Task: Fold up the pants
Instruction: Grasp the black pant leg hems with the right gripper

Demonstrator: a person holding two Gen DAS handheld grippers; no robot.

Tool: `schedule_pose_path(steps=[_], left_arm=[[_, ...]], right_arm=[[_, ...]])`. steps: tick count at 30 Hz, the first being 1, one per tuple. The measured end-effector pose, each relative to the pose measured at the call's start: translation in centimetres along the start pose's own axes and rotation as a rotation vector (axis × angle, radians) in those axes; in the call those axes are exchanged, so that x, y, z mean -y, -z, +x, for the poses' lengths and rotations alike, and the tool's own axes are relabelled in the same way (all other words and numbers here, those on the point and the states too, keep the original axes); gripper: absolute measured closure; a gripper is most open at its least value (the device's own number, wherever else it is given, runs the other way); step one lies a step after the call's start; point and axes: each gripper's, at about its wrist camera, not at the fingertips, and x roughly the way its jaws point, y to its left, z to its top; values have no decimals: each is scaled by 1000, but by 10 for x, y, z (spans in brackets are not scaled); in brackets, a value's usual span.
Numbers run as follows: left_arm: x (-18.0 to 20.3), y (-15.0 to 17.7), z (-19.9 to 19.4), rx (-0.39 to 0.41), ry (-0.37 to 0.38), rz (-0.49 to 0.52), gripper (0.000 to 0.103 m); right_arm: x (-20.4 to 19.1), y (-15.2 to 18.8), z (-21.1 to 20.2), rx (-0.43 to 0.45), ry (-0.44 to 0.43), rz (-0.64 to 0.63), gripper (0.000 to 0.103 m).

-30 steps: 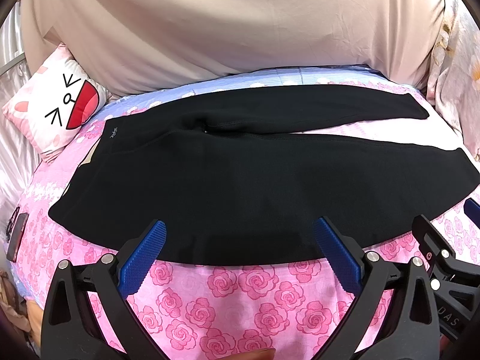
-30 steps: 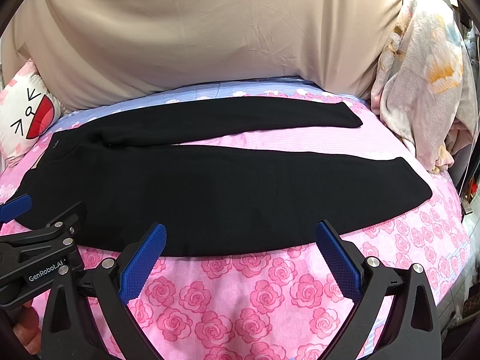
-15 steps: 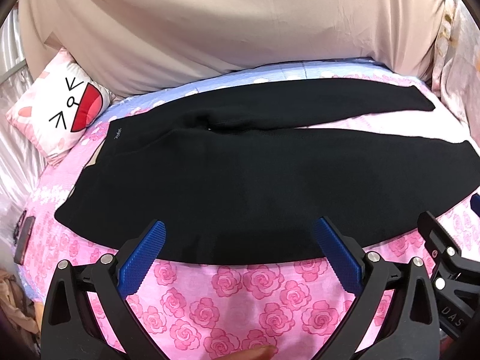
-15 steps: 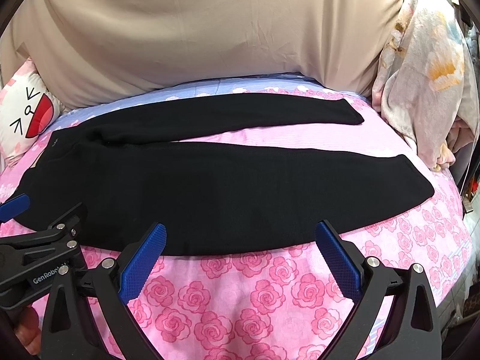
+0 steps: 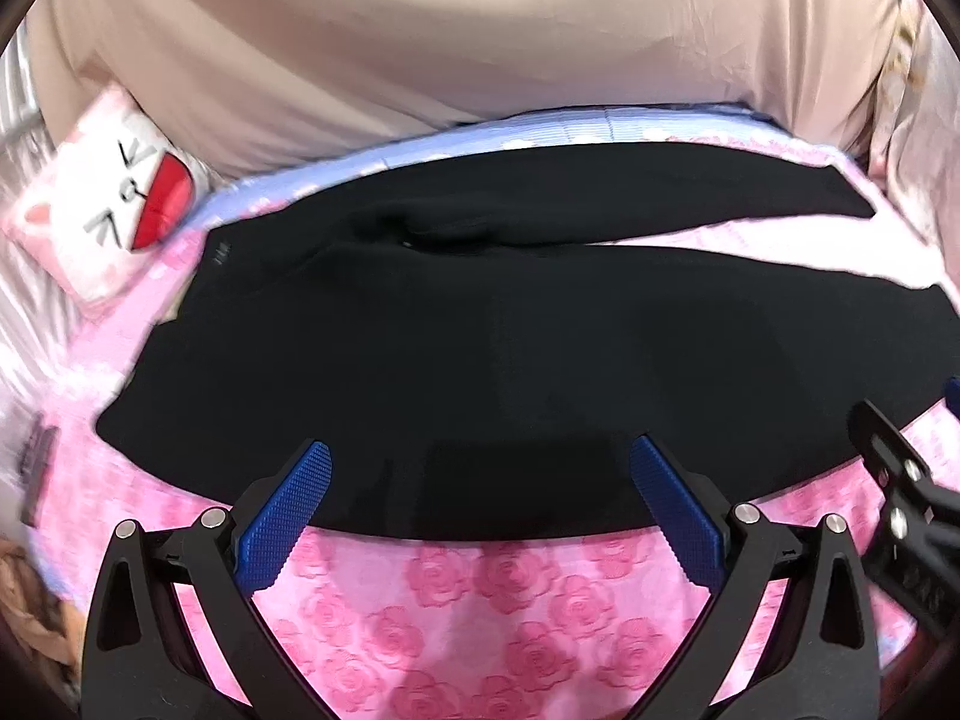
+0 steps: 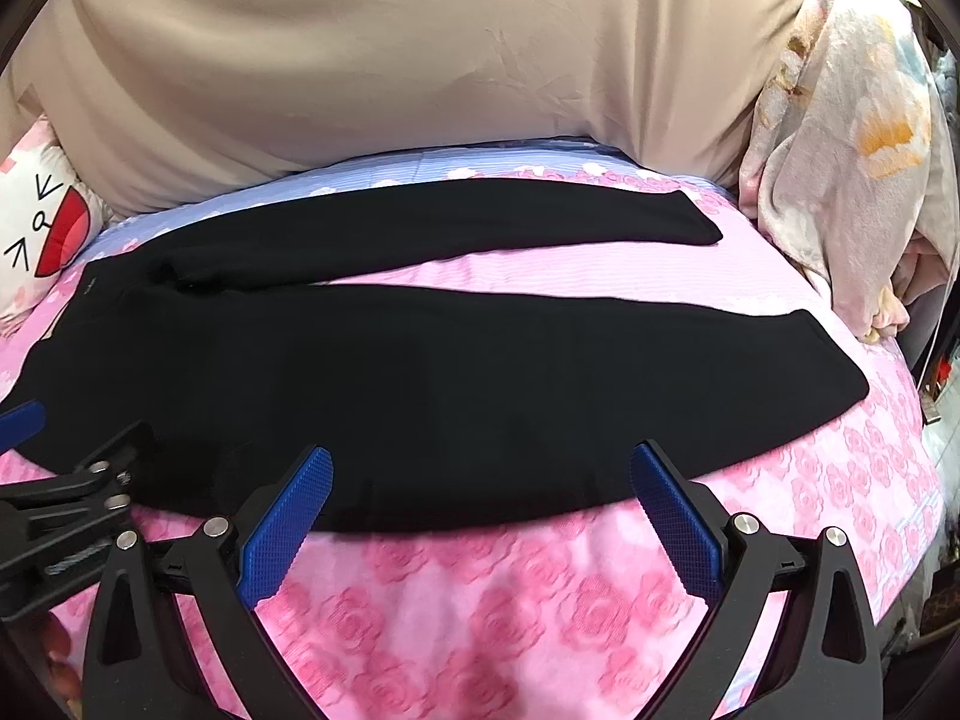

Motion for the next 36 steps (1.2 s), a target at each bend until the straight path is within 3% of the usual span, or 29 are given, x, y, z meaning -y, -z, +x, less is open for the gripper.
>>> schedule_pose_path(steps=[3,6,11,17,21,24,27,30,33,36], left_arm=[[-2,0,11,-94,87,-16,5],[4,2,20,-159,106,9,5],[19,4,25,-208,199,69,6],[3,-8,35,-198,357,-84,5],[-15,-18,50,-228,350,-214,5],[-36,-43,60,-246,252,-177,5],[-82,-79,66,-148,74,-147,5],[-156,-118,80,-35,-43,-247,5],[-236,-152,114,-24,-142,-383,5],[-292,-173,160,-58,-253,-414,5]], right_arm=[[27,-17,11,3,-26,24,5],[73,-44,33,6,-41,49,5],[155,-111,112,-34,5,39,5],[221,-187,211,-61,36,52,5],[239,-216,268,-130,74,60,5],[247,-225,302,-181,71,82,5],[250,-227,317,-182,38,102,5],[257,-228,321,-166,0,128,8],[259,-230,319,-147,-39,104,32],[257,-231,316,-141,-33,80,51]])
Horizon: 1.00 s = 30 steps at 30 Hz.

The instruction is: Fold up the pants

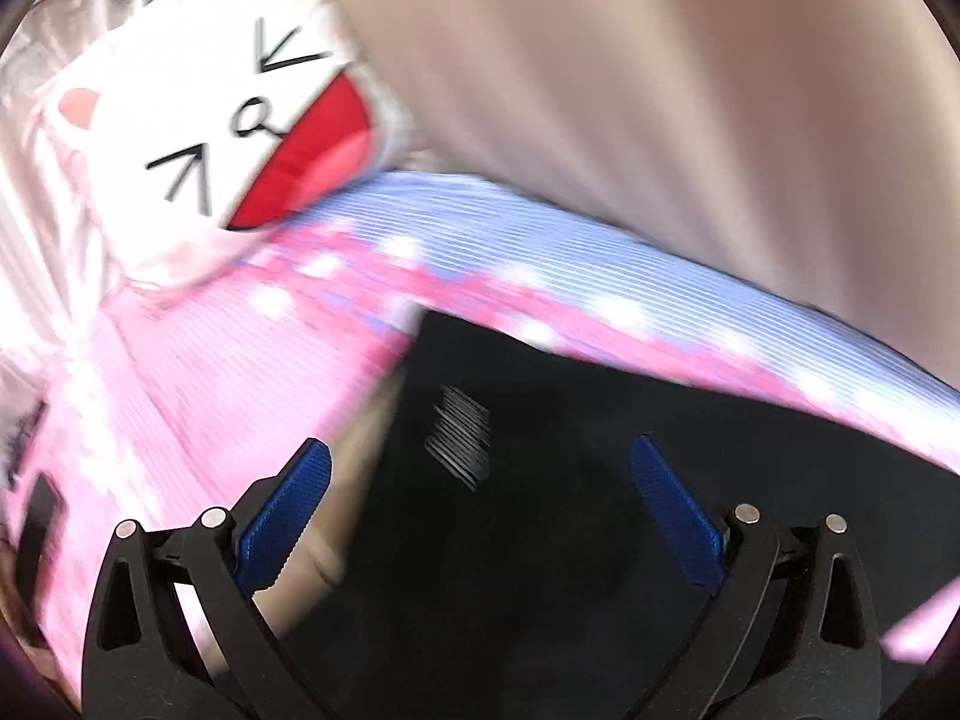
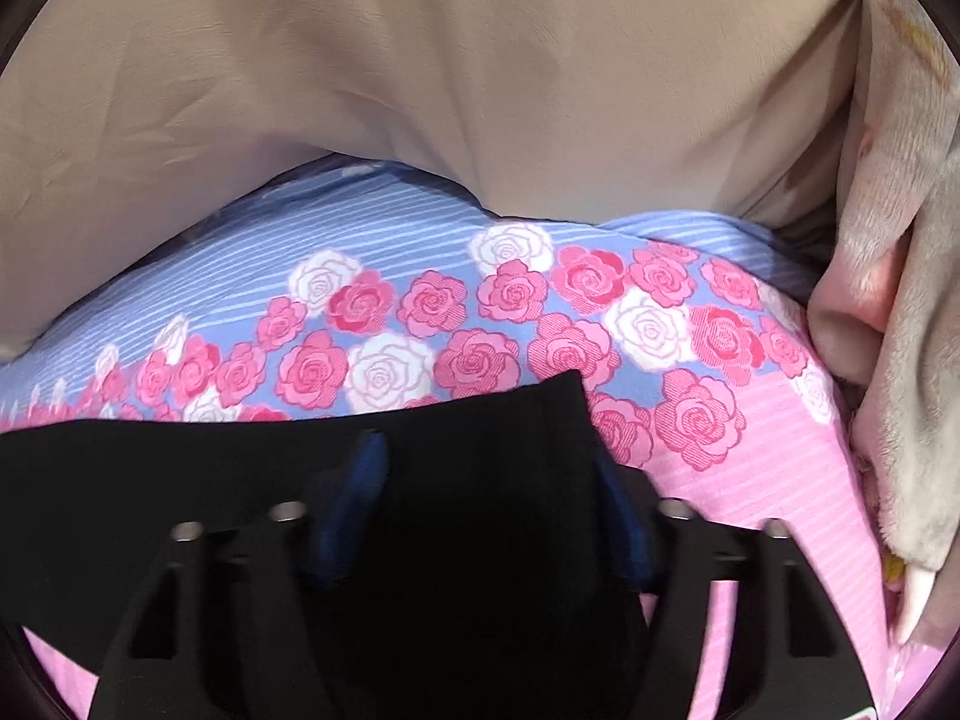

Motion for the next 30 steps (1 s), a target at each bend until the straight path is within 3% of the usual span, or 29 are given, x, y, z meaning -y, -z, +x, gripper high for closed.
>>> schedule_pose_path(steps=[3,6,8,10,11,12,13,17,22,26,30], left_arm=[[-16,-22,54,-102,36,-10,5],[-24,-35,92,-158,4,-35,5],[-29,-36,110,-207,47,-62,7],[-29,-36,111,-198,75,-71,33],[-31,-38,109,-181,91,-61,45],[-31,-39,106,-179,123,-49,70],[-31,-40,102,-172,119,-39,76],[-31,-39,51,-73,187,36,81],[-59,-14,-55,53,327,74,81],[-91,24,-122,97,414,88,81],[-124,76,-157,79,425,86,81]], right_arm=[[1,2,-3,-7,-2,4,65],[0,8,-9,-17,7,7,67],[-8,9,-10,-30,9,13,68],[-9,9,-11,-40,6,18,78],[-9,12,-16,-43,-7,27,89],[-10,12,-17,-44,-22,34,90],[-13,13,-20,-36,-20,36,90],[-26,16,-55,30,-46,27,91],[-23,33,-129,142,-122,36,91],[-11,72,-195,204,-162,-3,91],[3,130,-236,208,-166,-31,91]])
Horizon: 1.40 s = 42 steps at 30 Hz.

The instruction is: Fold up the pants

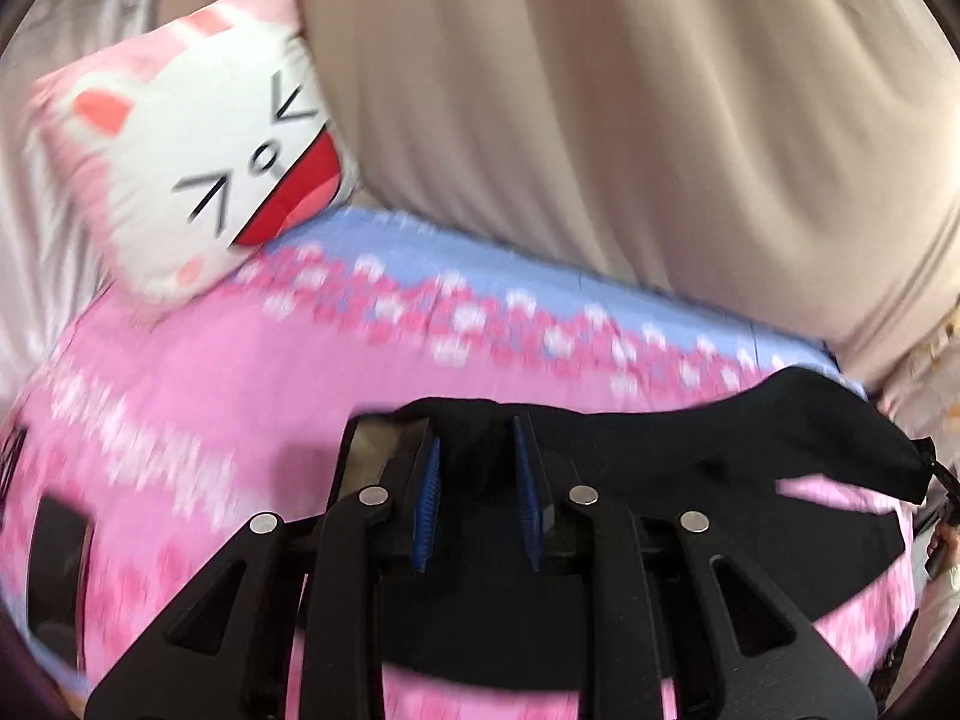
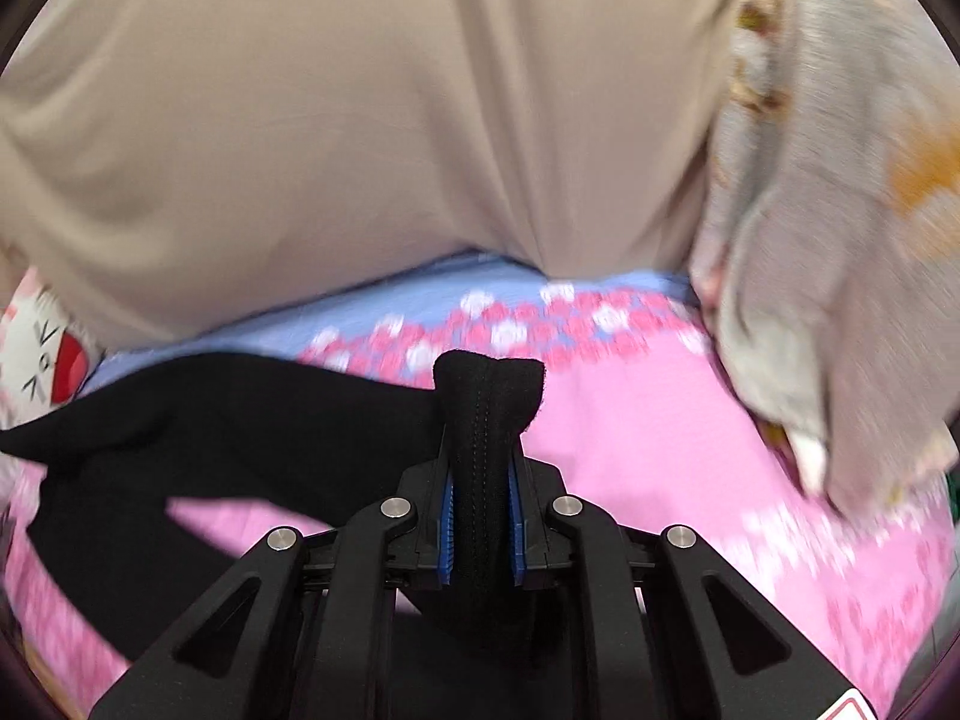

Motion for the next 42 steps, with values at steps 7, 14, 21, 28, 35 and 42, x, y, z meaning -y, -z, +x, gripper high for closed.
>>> schedule_pose_path(steps=[7,14,21,28,35,42], left_arm=[[-41,97,19,-186,-164,-49,77],[-57,117,-1,-129,-83,-296,21],[-38,107,17,-142,-44,-387,6],[-54,96,59,-194,-23,-439,89],[-86,95,50,-190,-122,-442,85],[-38,95,0,-58,-269,-324,45]], right_arm=[[30,106,-21,-147,45,48,91],[45,124,-47,-94,152,118,51],[22,123,-100,29,123,135,38],[1,141,-96,-7,89,130,38],[15,154,-91,-27,110,210,38],[39,129,-81,-32,27,329,38]])
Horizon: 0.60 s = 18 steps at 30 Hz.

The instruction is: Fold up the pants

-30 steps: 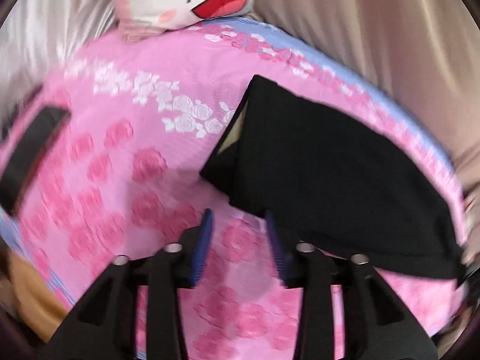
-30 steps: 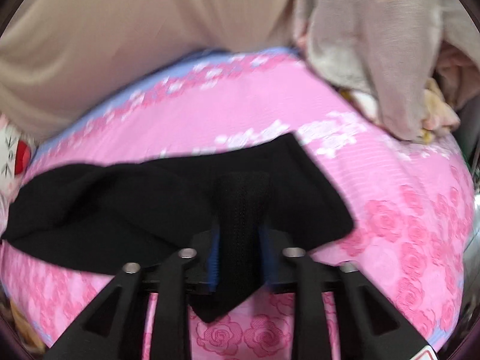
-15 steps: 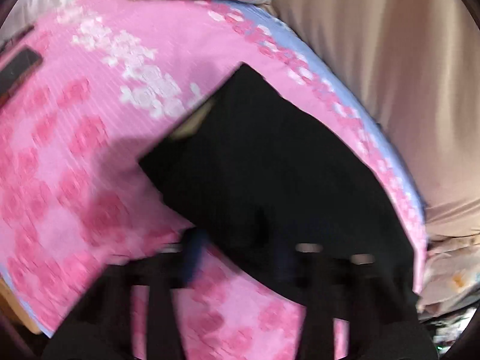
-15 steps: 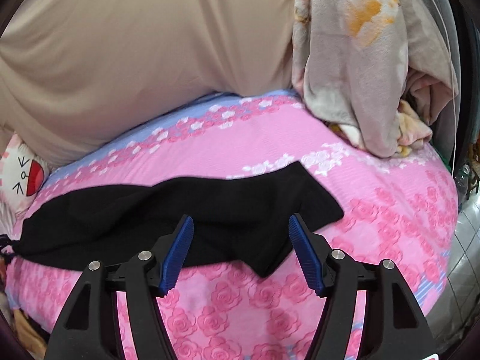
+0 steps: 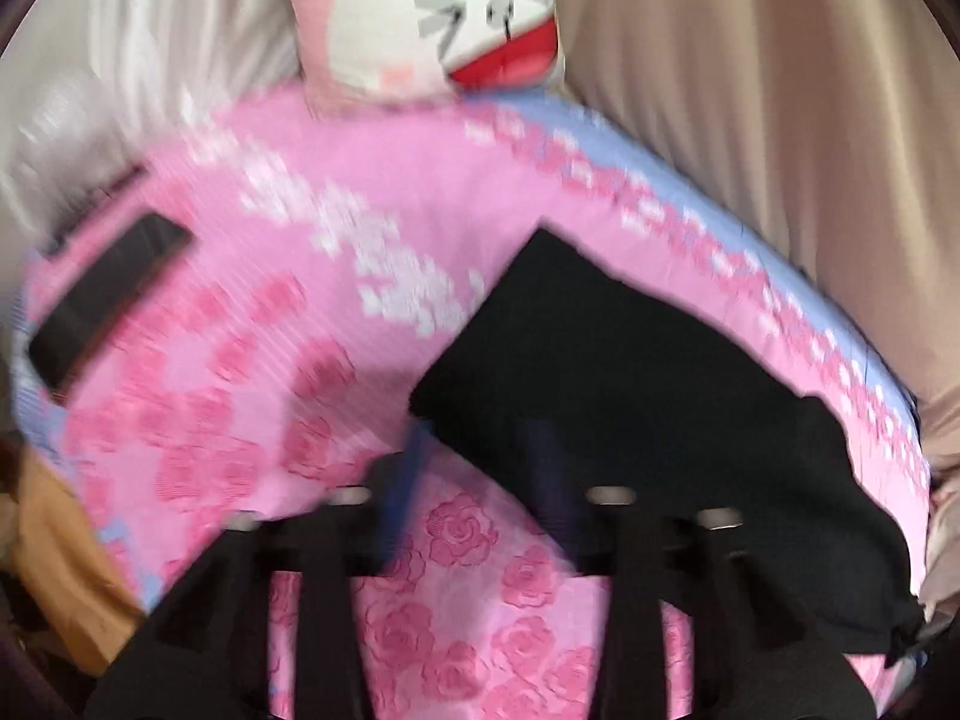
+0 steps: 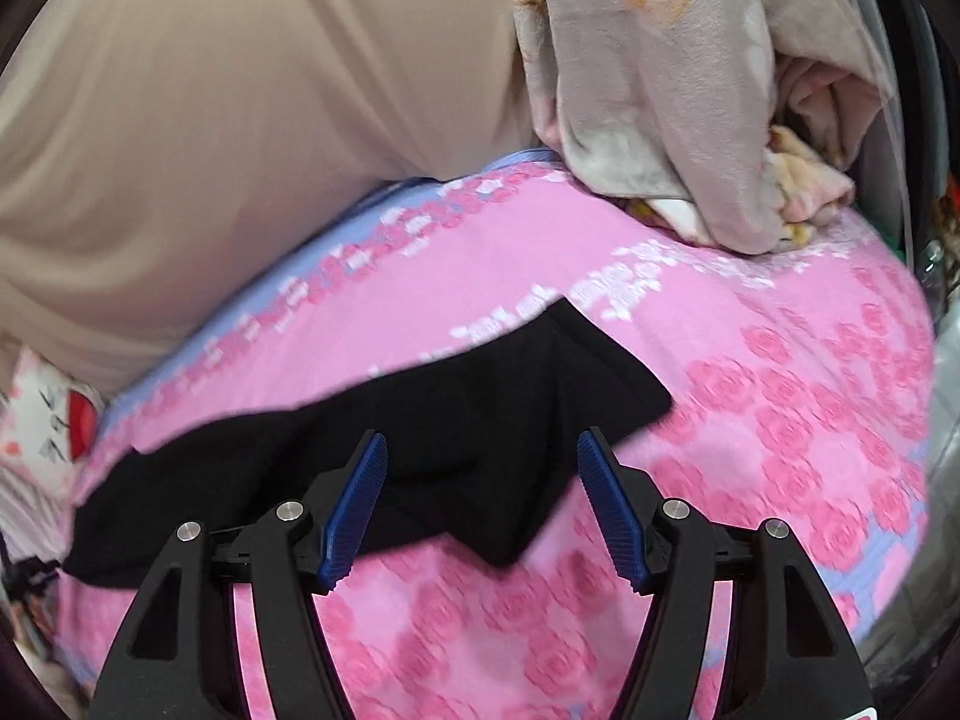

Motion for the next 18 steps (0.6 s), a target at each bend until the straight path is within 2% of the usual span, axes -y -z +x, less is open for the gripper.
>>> schedule_pose_path(steps=[1,3,4,5,6,7,8,9,11,12,13,14,15,16,17,18], left_arm=[[3,-1,-11,32,12,-5,33],[19,-2,-35,86,72,16,29],[27,-3,-41,91,90,37,29],[43,0,-47,93,117,78,29],[55,0,-48,91,132,102,29],[67,3,-49,86,148,123,29],[80,8,-50,75,177,149,28],[88,11,-50,64,194,166,27],[105,22,-46,36,218,194,17],[111,28,-43,26,223,206,13],[115,34,-41,16,228,218,13],[121,42,-34,-5,244,235,13],[126,48,-30,-26,259,244,13],[131,54,-28,-43,271,247,13],[136,60,-21,-70,283,251,13],[141,65,-16,-93,286,257,13]], right_arm=[[2,-7,8,-17,-14,18,38],[8,-20,38,-90,-3,41,41],[9,-24,59,-148,10,34,49],[6,-27,73,-190,21,13,98],[1,-33,83,-221,27,-15,96],[-11,-44,78,-180,23,-53,96],[-24,-54,61,-105,11,-102,96],[-41,-66,34,7,-15,-176,96],[-63,-74,-19,194,-83,-316,95],[-69,-71,-35,241,-64,-377,91],[-69,-62,-43,258,21,-450,85],[-64,-52,-39,239,82,-488,69],[-49,-38,-25,175,164,-519,53],[-30,-23,-8,94,256,-518,52],[-8,-9,8,5,329,-497,56],[20,9,18,-84,388,-441,56]])
